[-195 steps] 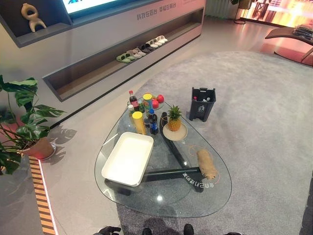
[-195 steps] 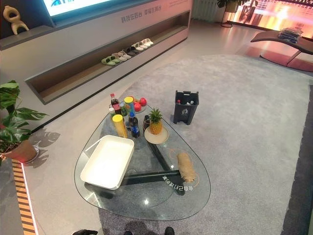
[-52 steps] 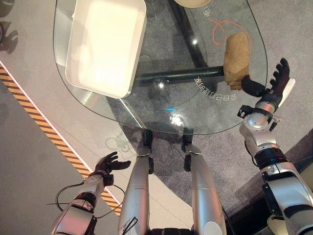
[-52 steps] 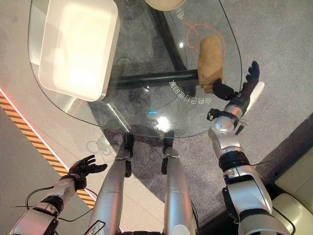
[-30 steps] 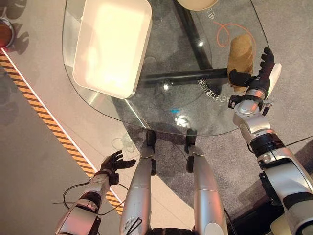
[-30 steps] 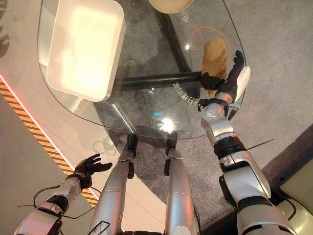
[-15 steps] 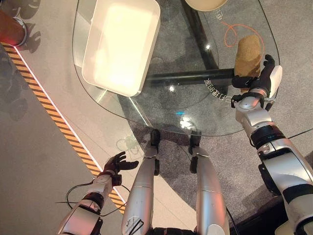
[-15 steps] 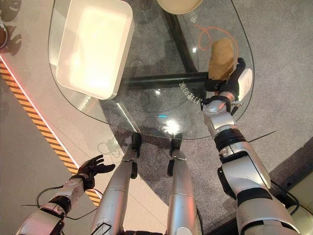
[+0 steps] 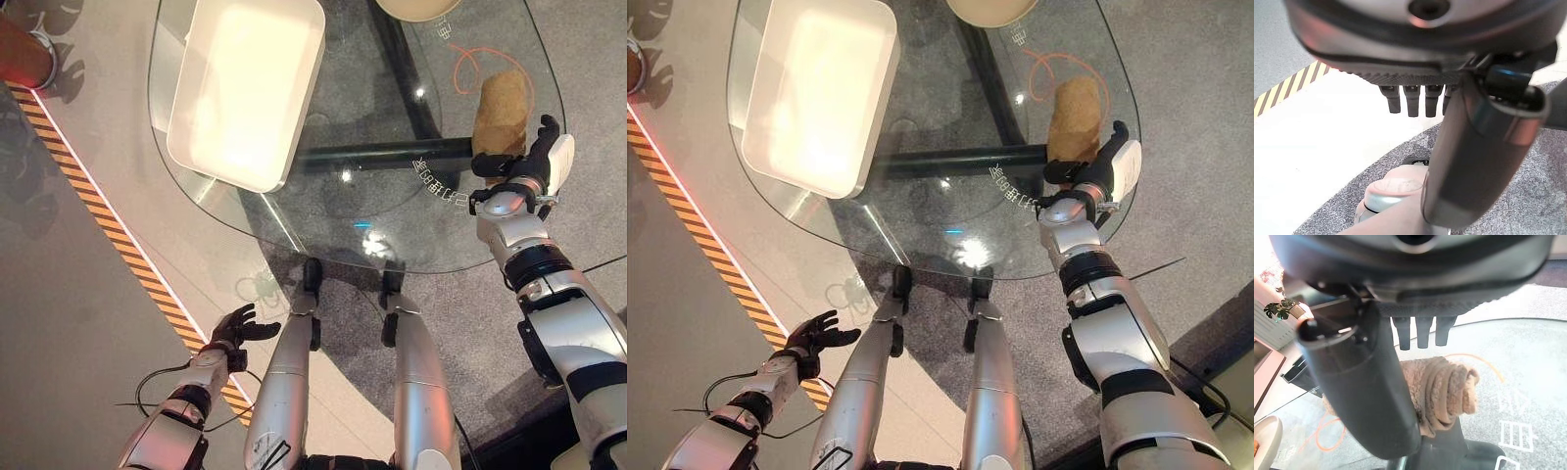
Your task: Wipe the table with a cloth and put it in the basket.
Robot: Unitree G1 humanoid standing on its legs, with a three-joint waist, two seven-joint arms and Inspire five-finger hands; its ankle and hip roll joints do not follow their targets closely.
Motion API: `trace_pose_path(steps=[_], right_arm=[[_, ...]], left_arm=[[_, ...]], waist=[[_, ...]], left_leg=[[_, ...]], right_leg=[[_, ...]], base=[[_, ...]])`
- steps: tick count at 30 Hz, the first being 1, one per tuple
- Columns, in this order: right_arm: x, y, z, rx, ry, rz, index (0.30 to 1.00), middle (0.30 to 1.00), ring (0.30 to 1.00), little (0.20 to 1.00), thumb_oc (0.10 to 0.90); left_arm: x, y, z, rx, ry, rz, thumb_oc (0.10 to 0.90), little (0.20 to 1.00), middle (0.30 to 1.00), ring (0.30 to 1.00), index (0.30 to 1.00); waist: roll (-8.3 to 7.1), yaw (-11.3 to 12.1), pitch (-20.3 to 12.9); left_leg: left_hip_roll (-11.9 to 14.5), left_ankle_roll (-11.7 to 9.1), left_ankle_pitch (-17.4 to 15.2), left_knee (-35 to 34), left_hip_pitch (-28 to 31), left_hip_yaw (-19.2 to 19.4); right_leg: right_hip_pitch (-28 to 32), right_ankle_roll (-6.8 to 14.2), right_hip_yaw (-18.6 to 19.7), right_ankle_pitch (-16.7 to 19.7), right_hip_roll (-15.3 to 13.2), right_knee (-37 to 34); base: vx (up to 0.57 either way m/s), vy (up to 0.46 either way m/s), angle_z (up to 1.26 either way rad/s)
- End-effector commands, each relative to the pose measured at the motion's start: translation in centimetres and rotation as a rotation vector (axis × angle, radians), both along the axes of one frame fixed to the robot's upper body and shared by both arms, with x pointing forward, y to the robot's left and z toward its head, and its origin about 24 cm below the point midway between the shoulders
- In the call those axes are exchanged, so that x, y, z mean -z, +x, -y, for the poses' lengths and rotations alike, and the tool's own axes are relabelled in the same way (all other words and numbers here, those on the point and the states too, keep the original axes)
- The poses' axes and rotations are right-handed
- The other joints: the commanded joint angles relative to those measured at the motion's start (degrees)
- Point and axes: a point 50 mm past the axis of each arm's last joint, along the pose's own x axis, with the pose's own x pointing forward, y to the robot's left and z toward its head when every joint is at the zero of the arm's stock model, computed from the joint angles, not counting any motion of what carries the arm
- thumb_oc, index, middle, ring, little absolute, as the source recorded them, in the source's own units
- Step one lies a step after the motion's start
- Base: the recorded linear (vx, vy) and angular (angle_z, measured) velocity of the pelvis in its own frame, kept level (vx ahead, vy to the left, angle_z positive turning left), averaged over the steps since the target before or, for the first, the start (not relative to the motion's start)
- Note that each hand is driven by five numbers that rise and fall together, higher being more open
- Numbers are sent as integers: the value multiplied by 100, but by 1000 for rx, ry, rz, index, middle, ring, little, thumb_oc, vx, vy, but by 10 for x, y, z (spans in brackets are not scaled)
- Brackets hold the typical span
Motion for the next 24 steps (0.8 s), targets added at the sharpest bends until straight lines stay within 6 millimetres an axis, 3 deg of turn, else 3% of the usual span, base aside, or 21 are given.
trace_pose_path(steps=[1,16,17,19,20,24], right_arm=[[-43,-3,19,52,-145,81,900,900,900,900,800],[-44,-2,20,64,-179,43,900,900,900,900,800],[-44,-2,21,67,-181,38,860,860,860,853,753],[-44,-2,22,73,-184,30,516,516,516,453,353],[-45,-2,23,78,-185,26,300,300,300,200,100],[-43,-3,25,91,-183,17,300,300,300,200,100]], left_arm=[[16,-22,-8,-19,33,-91,800,900,900,900,900],[16,-21,-6,3,43,-94,800,900,900,900,900],[16,-22,-7,3,43,-95,800,900,900,900,900],[16,-22,-8,5,44,-97,800,900,900,900,900],[16,-22,-8,4,45,-97,800,900,900,900,900],[16,-23,-8,6,44,-96,800,900,900,900,900]], waist=[[334,8,-121],[378,63,-121],[381,69,-121],[382,75,-121],[384,78,-121],[394,88,-121]], left_leg=[[-325,230,-177,220,-77,211],[-329,243,-169,277,-163,178],[-329,244,-165,270,-159,177],[-332,248,-165,272,-157,173],[-333,251,-163,271,-161,171],[-342,258,-157,263,-164,170]], right_leg=[[145,-131,-439,-326,201,91],[36,-135,-463,-327,172,192],[38,-135,-465,-328,174,193],[36,-137,-471,-327,173,200],[31,-137,-473,-324,173,202],[22,-136,-484,-317,174,204]], base=[[12,-2,3],[8,-5,4],[0,0,0],[0,0,0],[0,0,0],[0,0,0]])
